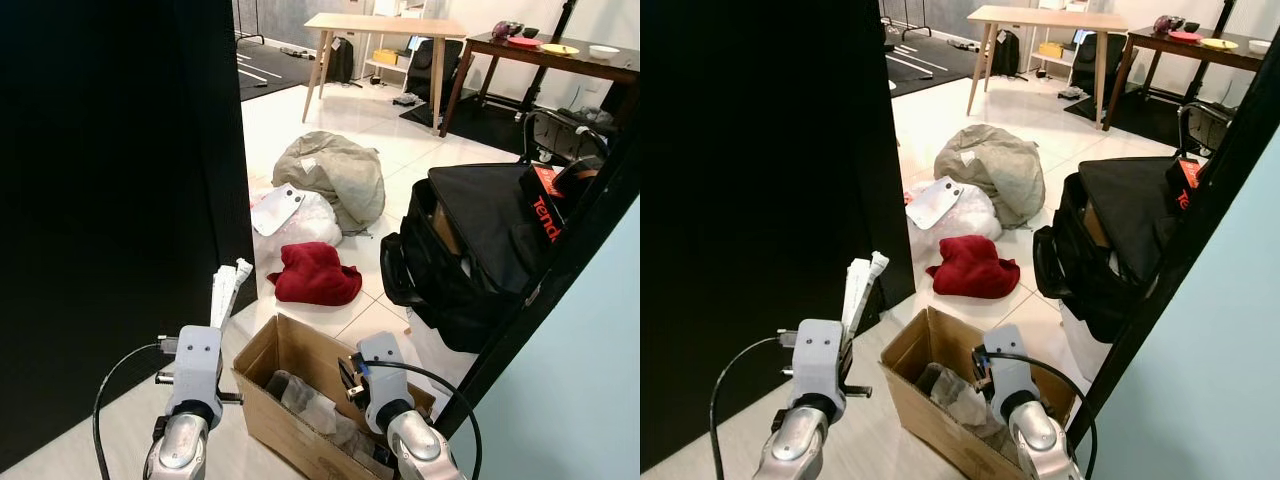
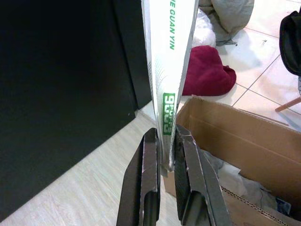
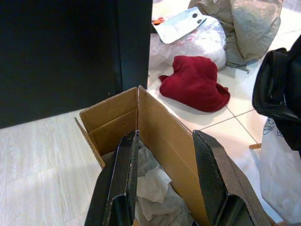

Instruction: Clean up the room

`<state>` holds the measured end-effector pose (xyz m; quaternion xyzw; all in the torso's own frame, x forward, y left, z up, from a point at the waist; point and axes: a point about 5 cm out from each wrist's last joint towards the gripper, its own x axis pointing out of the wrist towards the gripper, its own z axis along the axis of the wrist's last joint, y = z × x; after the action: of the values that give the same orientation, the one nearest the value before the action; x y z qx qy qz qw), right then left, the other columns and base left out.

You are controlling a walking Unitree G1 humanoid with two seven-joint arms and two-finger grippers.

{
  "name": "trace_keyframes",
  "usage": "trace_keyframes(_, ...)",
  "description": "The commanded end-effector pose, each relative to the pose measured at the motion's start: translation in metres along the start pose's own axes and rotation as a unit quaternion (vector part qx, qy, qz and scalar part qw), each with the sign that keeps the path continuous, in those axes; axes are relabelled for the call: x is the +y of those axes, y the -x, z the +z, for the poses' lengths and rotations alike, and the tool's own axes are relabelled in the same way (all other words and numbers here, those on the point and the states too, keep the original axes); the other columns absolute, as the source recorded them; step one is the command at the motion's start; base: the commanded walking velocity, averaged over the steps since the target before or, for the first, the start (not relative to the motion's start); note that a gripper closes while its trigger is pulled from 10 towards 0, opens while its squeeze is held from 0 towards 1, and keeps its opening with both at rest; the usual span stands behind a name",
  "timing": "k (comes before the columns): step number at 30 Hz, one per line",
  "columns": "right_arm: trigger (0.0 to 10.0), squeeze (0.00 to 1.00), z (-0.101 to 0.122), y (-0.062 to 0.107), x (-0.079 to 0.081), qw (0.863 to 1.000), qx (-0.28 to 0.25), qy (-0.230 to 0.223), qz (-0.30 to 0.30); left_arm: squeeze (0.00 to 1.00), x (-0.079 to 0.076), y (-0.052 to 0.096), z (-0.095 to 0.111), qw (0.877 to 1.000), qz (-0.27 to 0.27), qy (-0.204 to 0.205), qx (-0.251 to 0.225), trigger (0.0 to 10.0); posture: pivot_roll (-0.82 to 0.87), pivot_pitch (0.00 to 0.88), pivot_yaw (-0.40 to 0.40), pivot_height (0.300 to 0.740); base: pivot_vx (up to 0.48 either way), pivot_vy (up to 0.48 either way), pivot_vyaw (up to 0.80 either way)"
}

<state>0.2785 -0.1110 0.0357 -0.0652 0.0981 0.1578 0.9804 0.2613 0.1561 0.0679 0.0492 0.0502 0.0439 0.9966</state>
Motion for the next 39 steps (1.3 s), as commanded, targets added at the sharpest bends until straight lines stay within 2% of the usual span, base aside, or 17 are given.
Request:
trace_keyframes(1,10.0,0.00,-0.006,0.002,0.002,1.000,0.012,-0.003,0.002,0.00,0.000,0.001,-0.006,1.000,-0.002,-0.004,0.016,10.0,0.00,0.078,-0.024,0.740,0.000,0.000,0.00)
trace_keyframes(19,10.0,0.00,-0.007,0.001,0.002,1.000,0.023,-0.008,0.000,0.00,0.001,-0.001,-0.007,1.000,-0.004,-0.012,0.022,10.0,0.00,0.080,-0.019,0.740,0.000,0.000,-0.76)
trace_keyframes(25,10.0,0.00,-0.012,0.001,0.002,0.999,0.041,-0.001,0.005,0.00,0.006,-0.001,-0.017,0.998,-0.005,-0.029,0.049,10.0,0.01,0.077,-0.024,0.740,0.000,0.000,-0.80)
trace_keyframes(39,10.0,0.00,-0.024,0.005,0.001,0.998,0.068,-0.016,-0.004,0.00,0.012,-0.001,-0.023,0.997,-0.014,-0.040,0.062,10.0,0.00,0.069,-0.014,0.740,0.000,0.000,-0.80)
